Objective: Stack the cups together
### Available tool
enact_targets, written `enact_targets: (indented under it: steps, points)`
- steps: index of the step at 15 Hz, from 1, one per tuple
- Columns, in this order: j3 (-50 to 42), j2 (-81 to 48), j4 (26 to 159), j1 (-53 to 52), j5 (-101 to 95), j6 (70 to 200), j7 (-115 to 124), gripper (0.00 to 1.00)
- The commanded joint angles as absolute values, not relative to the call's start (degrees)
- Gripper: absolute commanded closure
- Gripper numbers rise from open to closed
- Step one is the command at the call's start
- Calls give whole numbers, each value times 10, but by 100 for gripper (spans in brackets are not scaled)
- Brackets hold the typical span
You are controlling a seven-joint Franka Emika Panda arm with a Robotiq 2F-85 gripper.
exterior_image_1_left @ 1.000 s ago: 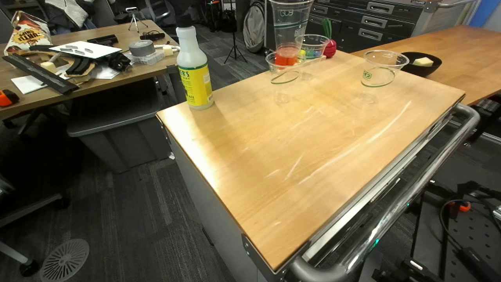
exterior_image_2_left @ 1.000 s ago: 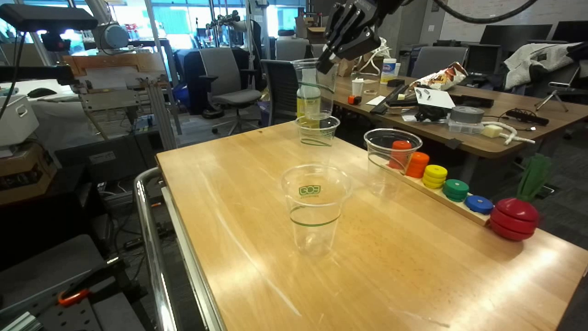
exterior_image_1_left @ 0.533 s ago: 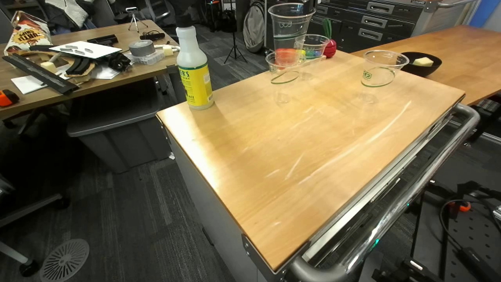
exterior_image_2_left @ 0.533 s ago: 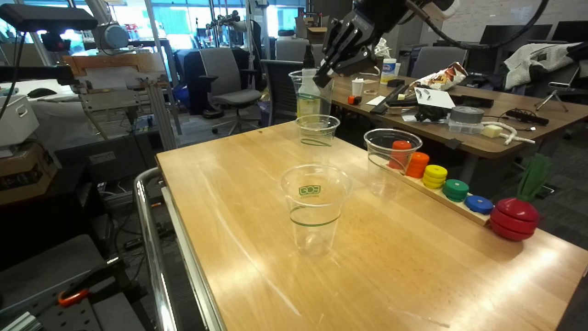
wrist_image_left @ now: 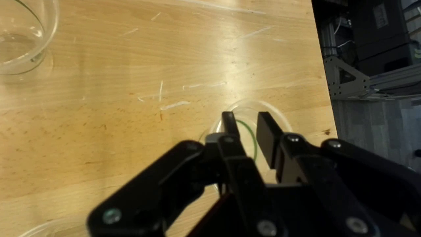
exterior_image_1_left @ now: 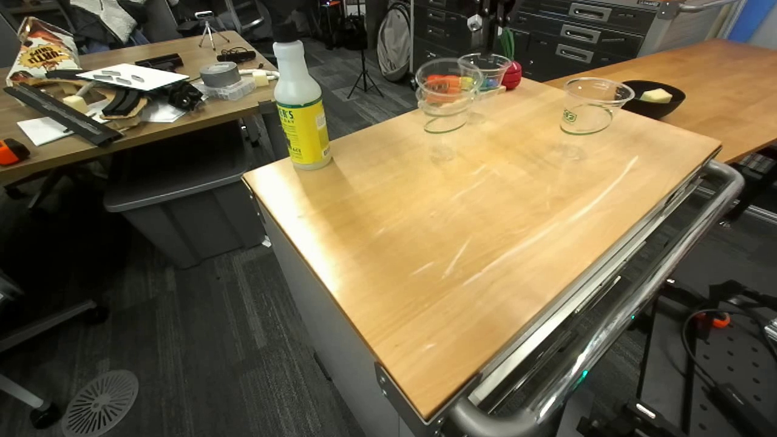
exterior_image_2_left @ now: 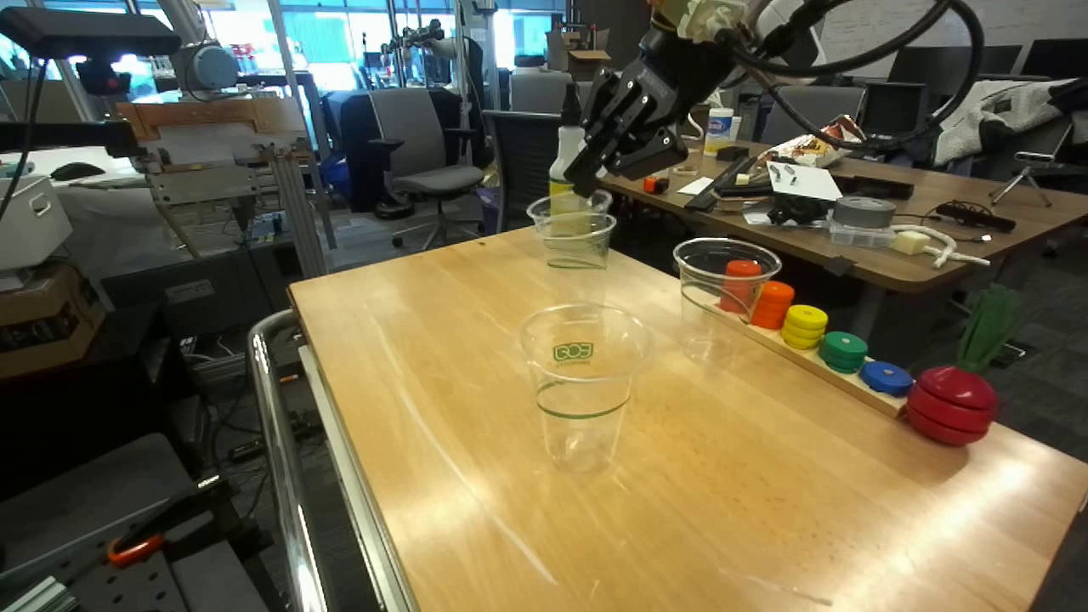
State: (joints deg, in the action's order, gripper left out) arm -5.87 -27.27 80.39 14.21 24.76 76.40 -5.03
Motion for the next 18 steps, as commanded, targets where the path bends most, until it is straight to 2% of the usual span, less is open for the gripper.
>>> enact_targets:
  steps: [1,7,12,18]
  points:
    - [-57,-255,829,138,232,792,-74,44]
    - [-63,-244,836,121,163,816,-65,1]
    - [-63,-214,843,77,51,857,0,0]
    - [-61,-171,873,33,1,876,120,0]
